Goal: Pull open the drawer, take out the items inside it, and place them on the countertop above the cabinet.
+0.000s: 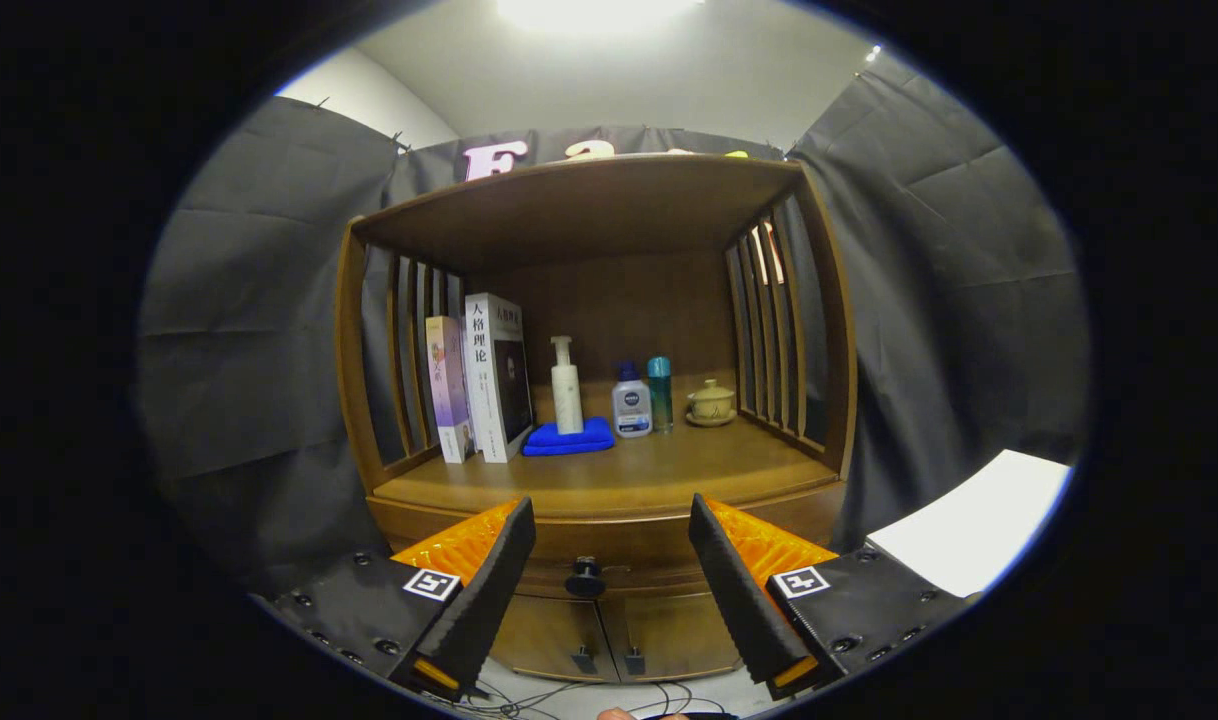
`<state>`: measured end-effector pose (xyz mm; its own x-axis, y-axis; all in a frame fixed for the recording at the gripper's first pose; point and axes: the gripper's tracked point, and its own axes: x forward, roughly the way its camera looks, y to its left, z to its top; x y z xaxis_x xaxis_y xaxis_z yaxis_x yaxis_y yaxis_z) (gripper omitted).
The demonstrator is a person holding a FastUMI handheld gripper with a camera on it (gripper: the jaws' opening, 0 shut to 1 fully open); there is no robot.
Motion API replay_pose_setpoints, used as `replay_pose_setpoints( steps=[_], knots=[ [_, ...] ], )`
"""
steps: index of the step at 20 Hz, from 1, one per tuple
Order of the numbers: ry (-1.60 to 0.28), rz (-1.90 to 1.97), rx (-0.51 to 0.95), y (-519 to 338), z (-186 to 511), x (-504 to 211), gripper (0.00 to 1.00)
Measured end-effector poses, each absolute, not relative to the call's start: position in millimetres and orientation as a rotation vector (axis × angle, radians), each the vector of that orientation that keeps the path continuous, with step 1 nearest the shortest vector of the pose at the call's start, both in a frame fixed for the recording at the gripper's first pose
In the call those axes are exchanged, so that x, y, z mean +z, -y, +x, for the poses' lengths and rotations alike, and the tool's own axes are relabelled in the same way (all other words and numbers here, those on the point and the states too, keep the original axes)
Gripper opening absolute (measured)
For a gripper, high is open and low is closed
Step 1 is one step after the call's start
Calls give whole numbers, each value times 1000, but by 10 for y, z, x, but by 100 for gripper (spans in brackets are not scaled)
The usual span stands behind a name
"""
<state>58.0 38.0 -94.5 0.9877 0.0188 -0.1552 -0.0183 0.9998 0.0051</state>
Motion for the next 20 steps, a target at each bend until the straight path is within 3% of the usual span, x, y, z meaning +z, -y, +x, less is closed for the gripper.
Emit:
replay_pose_setpoints(
  steps=[20],
  knots=[
    [-384, -25, 9, -668, 1443, -2542, 98]
  ],
)
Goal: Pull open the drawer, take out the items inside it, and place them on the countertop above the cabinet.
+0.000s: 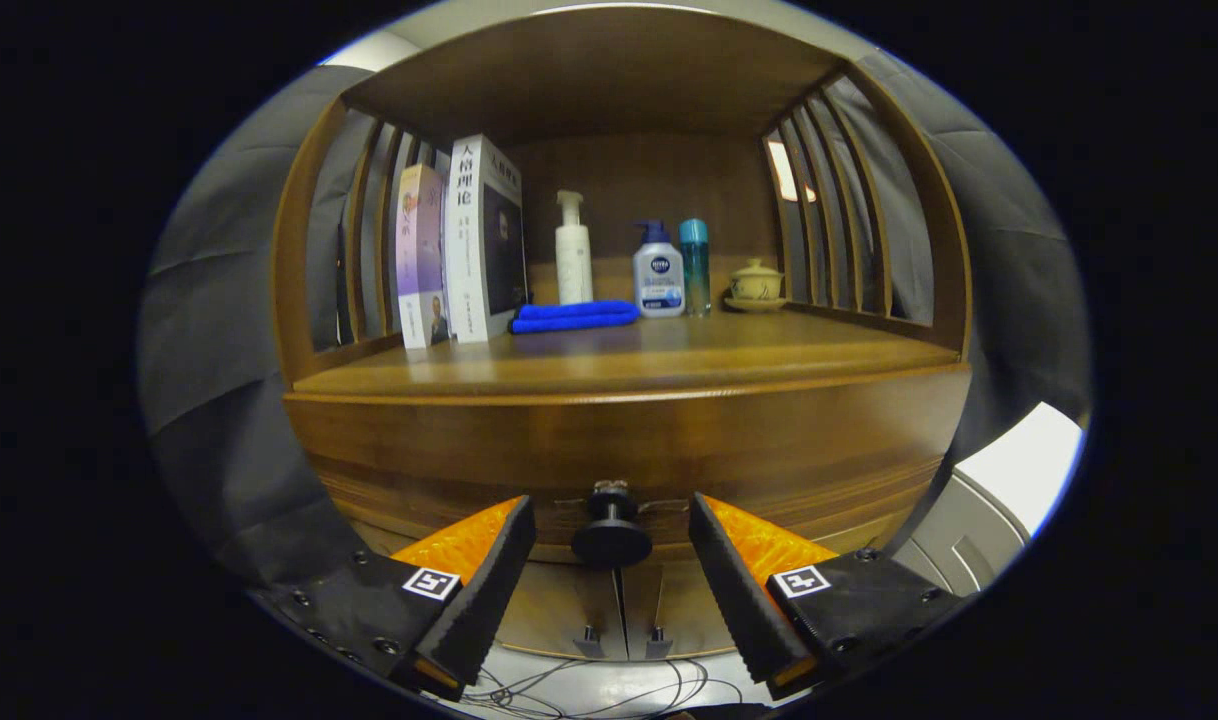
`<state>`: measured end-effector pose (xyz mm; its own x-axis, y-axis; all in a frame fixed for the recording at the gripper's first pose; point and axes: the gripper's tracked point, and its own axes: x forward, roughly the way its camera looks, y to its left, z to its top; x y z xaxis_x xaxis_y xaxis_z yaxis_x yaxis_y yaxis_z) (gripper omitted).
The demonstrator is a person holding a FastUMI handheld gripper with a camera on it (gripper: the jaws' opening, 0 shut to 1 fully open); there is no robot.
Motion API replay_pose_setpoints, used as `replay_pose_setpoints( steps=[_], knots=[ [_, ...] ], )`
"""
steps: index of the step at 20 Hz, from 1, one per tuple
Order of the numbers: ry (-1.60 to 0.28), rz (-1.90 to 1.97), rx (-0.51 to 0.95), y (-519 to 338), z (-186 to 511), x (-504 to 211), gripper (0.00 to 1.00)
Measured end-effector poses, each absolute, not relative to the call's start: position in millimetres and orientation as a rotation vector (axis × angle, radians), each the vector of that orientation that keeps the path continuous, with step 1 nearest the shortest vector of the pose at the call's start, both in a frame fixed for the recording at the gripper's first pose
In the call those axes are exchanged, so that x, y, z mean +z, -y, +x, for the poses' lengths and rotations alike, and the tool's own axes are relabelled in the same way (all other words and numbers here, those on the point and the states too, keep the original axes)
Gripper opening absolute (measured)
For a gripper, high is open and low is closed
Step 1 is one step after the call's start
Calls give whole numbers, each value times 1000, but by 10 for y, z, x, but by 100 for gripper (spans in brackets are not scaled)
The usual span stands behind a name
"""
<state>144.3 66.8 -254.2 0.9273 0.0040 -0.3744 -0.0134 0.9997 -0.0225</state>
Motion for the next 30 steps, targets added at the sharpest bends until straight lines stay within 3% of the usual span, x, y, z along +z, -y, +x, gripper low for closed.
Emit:
replay_pose_setpoints(
  steps=[9, 13, 19, 22, 29, 30],
  knots=[
    [-461, -16, 5, -669, 1505, -2890, 45],
    [-476, 7, 25, -687, 1537, -2911, 34],
    [-487, -14, 27, -680, 1537, -2909, 33],
    [-463, -44, 6, -652, 1516, -2825, 47],
    [-418, -61, -9, -676, 1546, -2680, 46],
    [-415, -80, -2, -688, 1545, -2670, 39]
  ],
)
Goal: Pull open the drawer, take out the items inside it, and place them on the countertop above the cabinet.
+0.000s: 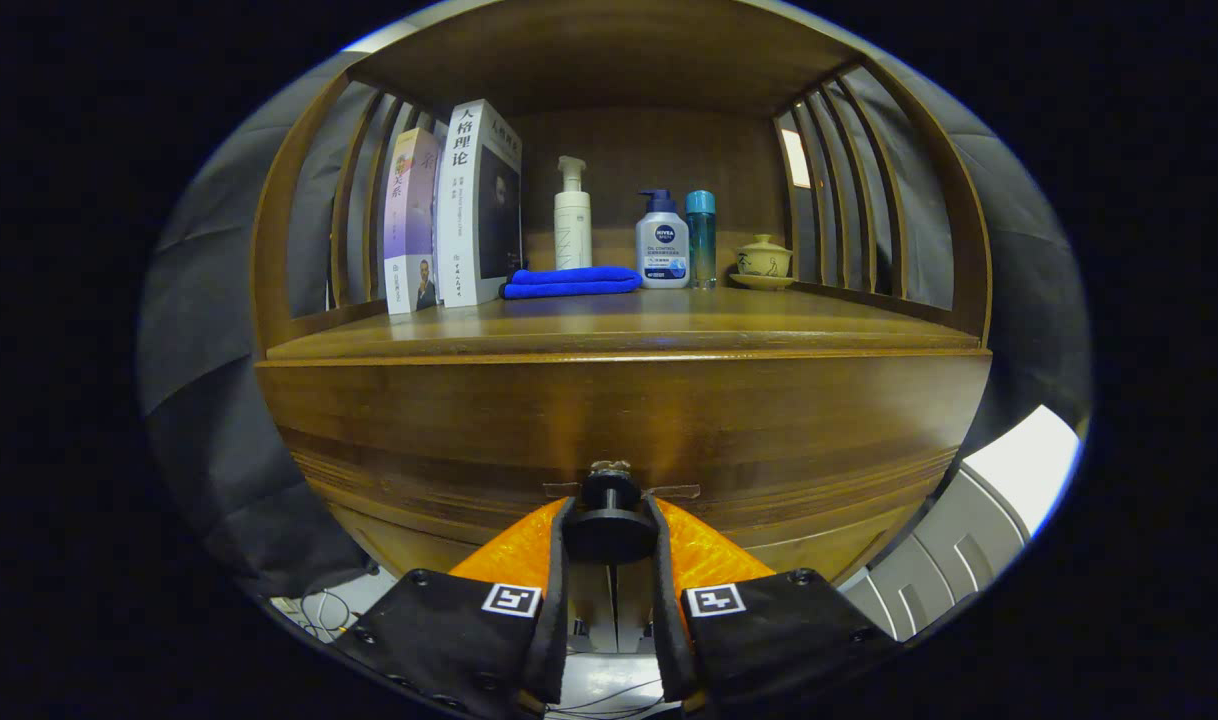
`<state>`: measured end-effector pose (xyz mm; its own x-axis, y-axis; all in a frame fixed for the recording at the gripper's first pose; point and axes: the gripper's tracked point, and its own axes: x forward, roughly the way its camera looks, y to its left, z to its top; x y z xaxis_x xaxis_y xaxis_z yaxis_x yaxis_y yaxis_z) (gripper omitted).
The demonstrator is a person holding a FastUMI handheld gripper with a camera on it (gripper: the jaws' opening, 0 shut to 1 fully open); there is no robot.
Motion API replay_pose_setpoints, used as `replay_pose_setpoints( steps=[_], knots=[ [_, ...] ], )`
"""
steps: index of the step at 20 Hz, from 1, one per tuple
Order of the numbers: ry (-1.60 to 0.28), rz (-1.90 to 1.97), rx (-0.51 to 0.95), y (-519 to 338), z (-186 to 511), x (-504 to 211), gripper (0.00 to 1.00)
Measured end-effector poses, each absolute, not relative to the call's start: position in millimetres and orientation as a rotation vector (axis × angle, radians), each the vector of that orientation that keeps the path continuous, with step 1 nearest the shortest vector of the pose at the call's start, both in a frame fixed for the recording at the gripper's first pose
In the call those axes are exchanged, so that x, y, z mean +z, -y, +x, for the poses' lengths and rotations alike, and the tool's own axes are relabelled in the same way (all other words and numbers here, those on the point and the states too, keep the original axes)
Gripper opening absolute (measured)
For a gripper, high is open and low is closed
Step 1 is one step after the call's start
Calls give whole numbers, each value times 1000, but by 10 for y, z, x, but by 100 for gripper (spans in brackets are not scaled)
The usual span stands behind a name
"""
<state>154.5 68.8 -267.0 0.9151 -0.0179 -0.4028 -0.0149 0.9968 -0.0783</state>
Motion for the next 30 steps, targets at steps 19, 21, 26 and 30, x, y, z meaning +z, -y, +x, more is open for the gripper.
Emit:
replay_pose_setpoints(
  steps=[19, 21, 26, 30],
  knots=[
    [-476, -44, 90, -670, 949, -2632, 26],
    [-472, -62, 100, -667, 800, -2611, 26],
    [-461, -85, 123, -657, 470, -2587, 26],
    [-441, -75, 131, -653, 270, -2598, 26]
  ],
)
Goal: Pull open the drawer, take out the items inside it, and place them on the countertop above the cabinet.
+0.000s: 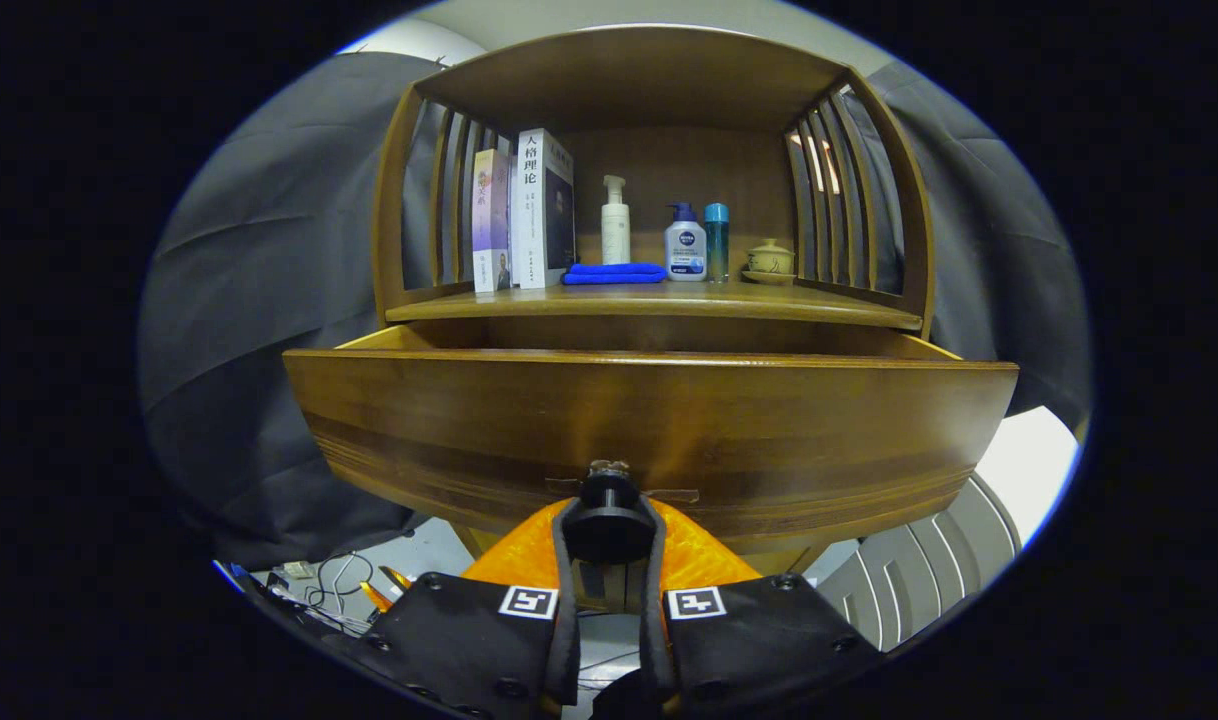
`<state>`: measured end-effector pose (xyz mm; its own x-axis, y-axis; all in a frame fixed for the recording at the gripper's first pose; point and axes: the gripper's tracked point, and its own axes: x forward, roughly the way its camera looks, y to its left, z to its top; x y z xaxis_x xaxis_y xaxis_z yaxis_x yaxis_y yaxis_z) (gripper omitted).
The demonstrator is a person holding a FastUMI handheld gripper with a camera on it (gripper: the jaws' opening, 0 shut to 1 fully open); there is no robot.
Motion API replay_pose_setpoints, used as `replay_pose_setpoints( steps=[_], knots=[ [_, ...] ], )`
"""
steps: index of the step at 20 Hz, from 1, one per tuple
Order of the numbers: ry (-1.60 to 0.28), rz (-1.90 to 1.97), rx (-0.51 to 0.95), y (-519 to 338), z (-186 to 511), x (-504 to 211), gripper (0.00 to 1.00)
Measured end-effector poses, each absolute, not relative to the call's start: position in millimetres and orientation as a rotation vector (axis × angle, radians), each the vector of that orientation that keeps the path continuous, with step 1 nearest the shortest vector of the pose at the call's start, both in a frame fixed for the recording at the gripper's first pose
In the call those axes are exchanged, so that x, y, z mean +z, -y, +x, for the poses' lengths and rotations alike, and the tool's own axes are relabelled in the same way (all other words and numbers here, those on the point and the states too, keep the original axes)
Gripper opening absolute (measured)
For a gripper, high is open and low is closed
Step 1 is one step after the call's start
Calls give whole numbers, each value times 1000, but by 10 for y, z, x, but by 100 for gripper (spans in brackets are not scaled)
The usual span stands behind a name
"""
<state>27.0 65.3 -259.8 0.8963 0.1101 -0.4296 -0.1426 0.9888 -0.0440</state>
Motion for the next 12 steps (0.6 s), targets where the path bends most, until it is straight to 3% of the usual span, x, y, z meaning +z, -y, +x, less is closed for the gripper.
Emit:
replay_pose_setpoints(
  steps=[12],
  knots=[
    [-438, -94, 191, -632, -209, -2610, 26]
  ],
)
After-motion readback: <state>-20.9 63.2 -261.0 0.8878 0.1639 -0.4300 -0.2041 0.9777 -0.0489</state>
